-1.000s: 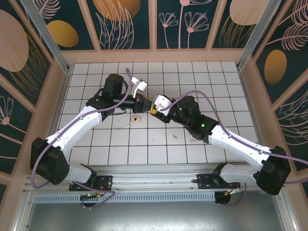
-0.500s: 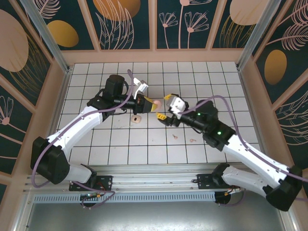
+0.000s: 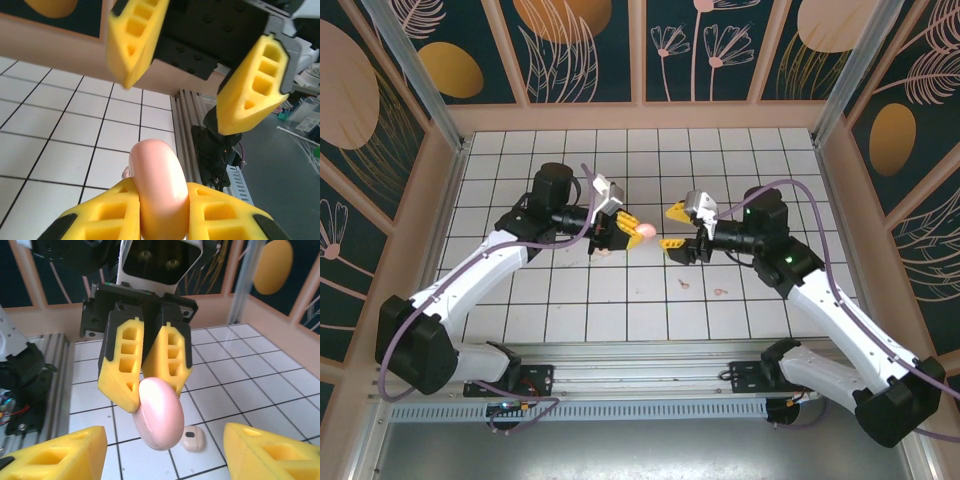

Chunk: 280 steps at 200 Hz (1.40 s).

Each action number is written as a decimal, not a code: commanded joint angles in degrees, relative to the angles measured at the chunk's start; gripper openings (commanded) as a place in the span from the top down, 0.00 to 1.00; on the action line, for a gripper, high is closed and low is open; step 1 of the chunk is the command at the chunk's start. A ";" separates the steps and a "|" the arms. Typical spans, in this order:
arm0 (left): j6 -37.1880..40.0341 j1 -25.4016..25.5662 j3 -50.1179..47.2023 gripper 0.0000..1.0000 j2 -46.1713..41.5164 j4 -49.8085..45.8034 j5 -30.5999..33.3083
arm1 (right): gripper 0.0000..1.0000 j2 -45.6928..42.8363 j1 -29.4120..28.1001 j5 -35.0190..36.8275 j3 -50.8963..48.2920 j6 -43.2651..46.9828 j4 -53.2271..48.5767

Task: Insert wireless bluetooth earbuds into charging case

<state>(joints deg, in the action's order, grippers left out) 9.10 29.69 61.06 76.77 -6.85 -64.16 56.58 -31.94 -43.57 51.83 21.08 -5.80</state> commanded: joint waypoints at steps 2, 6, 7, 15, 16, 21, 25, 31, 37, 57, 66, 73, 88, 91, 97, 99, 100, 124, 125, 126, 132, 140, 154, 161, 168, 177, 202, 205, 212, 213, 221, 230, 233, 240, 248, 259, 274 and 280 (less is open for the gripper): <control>4.36 0.28 -1.63 0.87 -1.79 3.19 -3.59 | 0.39 2.03 0.26 -6.17 3.02 1.40 -1.66; 4.55 0.28 -1.91 0.86 -2.00 3.51 -3.67 | 0.39 2.44 0.29 -6.53 3.31 1.48 -1.76; 4.62 0.28 -1.95 0.86 -2.03 3.65 -3.68 | 0.39 2.55 0.30 -6.66 3.38 1.50 -1.76; 5.03 0.32 -2.54 0.86 -2.53 4.41 -3.69 | 0.40 3.38 0.26 -7.65 3.96 1.77 -1.90; 5.08 0.34 -2.62 0.86 -2.61 4.53 -3.69 | 0.40 3.46 0.28 -7.84 3.97 1.77 -1.96; 5.39 0.36 -2.98 0.86 -2.90 5.08 -3.69 | 0.40 3.94 0.26 -8.37 4.28 1.85 -2.02; 5.55 0.31 -3.36 0.86 -3.13 5.52 -3.77 | 0.40 4.42 0.29 -8.97 4.53 1.92 -2.11; 5.73 0.29 -3.68 0.86 -3.55 6.02 -3.69 | 0.41 5.13 0.28 -9.96 5.00 1.95 -2.36; 5.92 0.32 -3.84 0.86 -3.77 6.35 -3.65 | 0.42 6.12 0.23 -11.16 5.51 2.08 -2.78; 6.41 0.35 -4.14 0.86 -4.26 6.68 -3.51 | 0.44 7.71 0.26 -13.82 6.72 2.81 -4.21; 6.44 0.37 -4.12 0.86 -4.26 6.72 -3.55 | 0.45 8.31 0.25 -14.65 6.95 3.03 -4.52; 6.48 0.28 -4.15 0.86 -4.35 6.83 -3.51 | 0.45 8.58 0.24 -15.16 7.17 3.21 -4.74; 6.50 0.32 -4.18 0.86 -4.43 6.99 -3.60 | 0.47 9.15 0.27 -16.38 7.41 3.46 -4.94; 6.50 0.36 -4.15 0.86 -4.46 7.02 -3.60 | 0.47 9.33 0.23 -16.56 7.49 3.44 -4.86; 6.51 0.37 -4.07 0.86 -4.52 7.11 -3.62 | 0.48 9.60 0.23 -16.91 7.70 3.44 -4.88; 6.49 0.37 -4.03 0.86 -4.53 7.16 -3.63 | 0.49 9.67 0.24 -17.01 7.74 3.44 -4.91; 6.47 0.37 -4.07 0.86 -4.53 7.18 -3.70 | 0.49 9.73 0.23 -17.04 7.75 3.44 -4.91; 6.38 0.36 -4.10 0.86 -4.70 7.62 -4.04 | 0.53 11.00 0.22 -18.10 8.30 3.62 -4.83; 6.37 0.36 -4.06 0.86 -4.70 7.63 -4.04 | 0.53 11.01 0.22 -18.11 8.34 3.66 -4.83; 6.37 0.32 -4.08 0.86 -4.75 7.64 -4.04 | 0.53 11.10 0.22 -18.12 8.31 3.68 -4.88; 6.35 0.33 -4.03 0.86 -4.78 7.64 -4.04 | 0.54 11.35 0.14 -18.15 8.38 3.77 -4.83; 6.31 0.31 -4.03 0.86 -4.86 7.64 -4.05 | 0.56 11.61 0.13 -18.19 8.52 3.92 -5.00; 6.36 0.36 -4.03 0.86 -4.97 7.80 -4.05 | 0.59 12.02 0.13 -18.25 8.86 4.30 -5.27; 6.32 0.32 -4.02 0.86 -5.05 7.82 -4.19 | 0.60 12.19 0.13 -18.19 8.98 4.47 -5.43; 6.32 0.35 -3.95 0.86 -5.13 7.91 -4.13 | 0.61 12.31 0.13 -18.14 9.07 4.58 -5.60; 6.35 0.35 -3.92 0.86 -5.14 7.99 -4.13 | 0.63 12.44 0.13 -18.00 9.26 4.73 -5.78; 6.41 0.36 -3.83 0.86 -5.36 8.51 -4.31 | 0.68 12.87 0.04 -17.56 9.63 4.93 -5.97; 6.35 0.29 -3.81 0.86 -5.48 8.59 -4.26 | 0.70 12.95 0.04 -17.45 9.65 4.98 -6.05; 6.36 0.37 -3.78 0.86 -5.49 8.69 -4.15 | 0.72 13.07 -0.03 -17.19 9.77 5.10 -6.19; 6.32 0.37 -3.81 0.86 -5.49 8.69 -4.14 | 0.73 13.05 -0.04 -17.13 9.77 5.10 -6.21; 6.23 0.41 -3.82 0.85 -5.49 8.70 -3.96 | 0.76 13.03 -0.05 -16.75 9.86 5.26 -6.33; 6.14 0.41 -3.81 0.84 -5.42 8.70 -3.70 | 0.78 12.90 -0.03 -16.34 10.07 5.52 -6.33; 6.16 0.38 -3.84 0.83 -5.48 8.70 -3.54 | 0.79 12.90 -0.05 -16.17 10.12 5.62 -6.33; 6.10 0.42 -3.96 0.79 -5.58 8.65 -3.16 | 0.81 12.64 -0.05 -15.82 10.26 5.92 -6.52; 6.14 0.40 -4.12 0.72 -5.67 8.70 -2.46 | 0.82 12.46 -0.05 -15.33 10.54 6.37 -6.89; 6.45 0.44 -4.48 0.65 -5.83 8.53 -1.50 | 0.82 12.12 -0.05 -14.35 11.11 7.09 -7.71; 7.19 0.42 -5.01 0.60 -6.18 8.27 -0.24 | 0.83 11.80 -0.05 -12.20 12.03 8.42 -9.58; 7.50 0.44 -4.99 0.60 -6.20 8.18 0.22 | 0.83 11.61 -0.09 -11.59 12.43 8.86 -10.12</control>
<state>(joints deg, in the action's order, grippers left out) 14.59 29.71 57.21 72.18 -0.01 -65.32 69.12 -31.92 -58.19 60.97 27.27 -13.23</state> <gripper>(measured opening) 0.391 0.195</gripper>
